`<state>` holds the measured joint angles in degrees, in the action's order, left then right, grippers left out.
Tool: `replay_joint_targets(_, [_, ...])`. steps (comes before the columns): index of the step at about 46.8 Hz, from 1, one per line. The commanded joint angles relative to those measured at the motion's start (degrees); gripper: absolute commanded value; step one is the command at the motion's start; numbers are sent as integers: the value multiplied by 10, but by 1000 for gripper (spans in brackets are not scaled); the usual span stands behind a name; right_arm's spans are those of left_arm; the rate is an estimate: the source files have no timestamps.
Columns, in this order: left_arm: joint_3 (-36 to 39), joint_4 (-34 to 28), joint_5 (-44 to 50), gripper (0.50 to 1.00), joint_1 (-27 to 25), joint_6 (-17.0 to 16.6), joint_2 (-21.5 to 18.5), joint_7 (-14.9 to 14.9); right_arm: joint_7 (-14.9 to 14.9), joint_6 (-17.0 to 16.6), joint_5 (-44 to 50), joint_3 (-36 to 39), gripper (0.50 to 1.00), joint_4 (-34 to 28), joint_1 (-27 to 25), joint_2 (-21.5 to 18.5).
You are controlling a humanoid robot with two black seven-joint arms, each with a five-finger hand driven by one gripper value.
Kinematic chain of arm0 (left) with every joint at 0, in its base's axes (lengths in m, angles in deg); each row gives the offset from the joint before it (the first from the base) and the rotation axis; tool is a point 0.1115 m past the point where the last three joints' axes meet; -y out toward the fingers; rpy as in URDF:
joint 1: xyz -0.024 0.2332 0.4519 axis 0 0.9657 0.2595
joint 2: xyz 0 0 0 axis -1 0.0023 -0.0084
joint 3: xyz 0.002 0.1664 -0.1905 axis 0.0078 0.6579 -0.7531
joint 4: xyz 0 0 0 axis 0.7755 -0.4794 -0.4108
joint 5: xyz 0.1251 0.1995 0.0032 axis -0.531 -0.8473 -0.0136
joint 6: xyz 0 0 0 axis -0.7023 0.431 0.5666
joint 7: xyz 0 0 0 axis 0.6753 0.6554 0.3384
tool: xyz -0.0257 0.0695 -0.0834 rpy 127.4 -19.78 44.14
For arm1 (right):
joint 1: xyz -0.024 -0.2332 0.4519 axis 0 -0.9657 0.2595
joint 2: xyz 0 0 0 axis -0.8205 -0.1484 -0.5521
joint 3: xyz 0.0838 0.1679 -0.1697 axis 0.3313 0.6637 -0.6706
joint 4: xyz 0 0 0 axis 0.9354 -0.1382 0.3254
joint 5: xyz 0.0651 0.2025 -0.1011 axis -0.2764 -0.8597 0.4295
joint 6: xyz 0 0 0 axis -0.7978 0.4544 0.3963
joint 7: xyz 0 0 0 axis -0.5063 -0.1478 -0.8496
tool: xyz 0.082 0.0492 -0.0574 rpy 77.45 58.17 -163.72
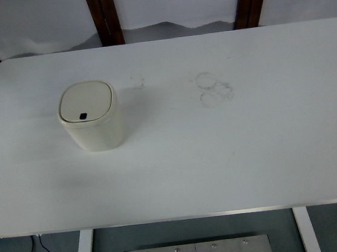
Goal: Open trash bin
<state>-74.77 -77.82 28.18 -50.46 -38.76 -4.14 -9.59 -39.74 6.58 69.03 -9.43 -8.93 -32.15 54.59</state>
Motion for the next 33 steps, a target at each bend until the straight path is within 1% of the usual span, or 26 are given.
replay_joint_targets(1, [1, 0, 1, 1000, 1, -1, 0, 3, 0, 0, 0, 0, 995, 0, 0, 0])
replay_joint_targets(8, [2, 0, 0, 1000, 5, -25, 0, 2, 0, 0, 0, 0, 995, 0, 0, 0])
replay_joint_targets(24, [3, -2, -1, 1000, 4, -25, 1, 3, 0, 0, 0, 0, 995, 0, 0, 0])
replay_joint_targets(26, [4, -3, -1, 1000, 2, -27, 1, 4, 0, 0, 0, 0, 995, 0, 0, 0])
replay_joint_targets(30, [5, -5, -2, 1000, -1, -41, 0, 8, 0, 0, 0, 0, 995, 0, 0, 0])
replay_joint_targets(33, [5, -7, -2, 1000, -4, -43, -1, 8, 0, 0, 0, 0, 995, 0, 0, 0])
